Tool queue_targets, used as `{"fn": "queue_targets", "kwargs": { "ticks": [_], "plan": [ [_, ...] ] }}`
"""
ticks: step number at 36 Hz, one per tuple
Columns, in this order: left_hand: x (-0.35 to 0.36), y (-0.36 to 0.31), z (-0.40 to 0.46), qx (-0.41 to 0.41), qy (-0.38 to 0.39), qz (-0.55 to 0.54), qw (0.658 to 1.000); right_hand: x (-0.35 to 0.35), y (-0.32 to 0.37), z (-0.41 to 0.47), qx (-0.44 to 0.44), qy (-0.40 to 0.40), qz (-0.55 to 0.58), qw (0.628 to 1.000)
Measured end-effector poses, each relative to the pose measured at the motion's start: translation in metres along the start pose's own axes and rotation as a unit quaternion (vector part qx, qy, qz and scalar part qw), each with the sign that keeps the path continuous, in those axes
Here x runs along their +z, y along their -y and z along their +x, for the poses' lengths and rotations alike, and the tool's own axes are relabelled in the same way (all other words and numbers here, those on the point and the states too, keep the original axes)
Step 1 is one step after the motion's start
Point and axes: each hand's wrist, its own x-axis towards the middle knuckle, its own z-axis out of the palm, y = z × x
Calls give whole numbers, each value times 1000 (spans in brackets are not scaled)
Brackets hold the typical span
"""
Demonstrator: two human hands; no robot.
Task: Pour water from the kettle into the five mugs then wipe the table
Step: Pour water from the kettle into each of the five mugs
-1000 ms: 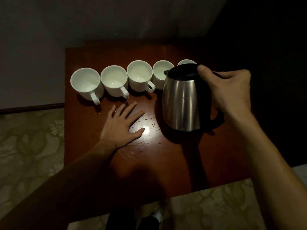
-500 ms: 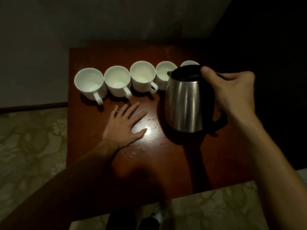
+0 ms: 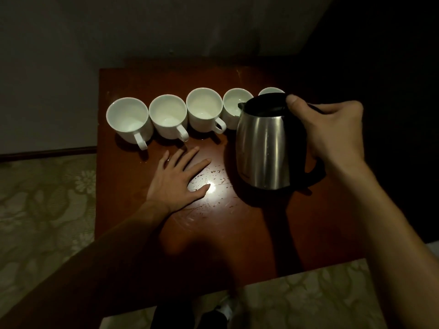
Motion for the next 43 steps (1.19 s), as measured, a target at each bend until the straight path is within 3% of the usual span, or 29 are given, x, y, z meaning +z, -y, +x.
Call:
{"fn": "queue_targets", "kwargs": {
  "ticks": [43],
  "plan": [
    [2,1,0,5,-8,2,1000,-1,-2,3,10,2,19,1000]
  ]
}}
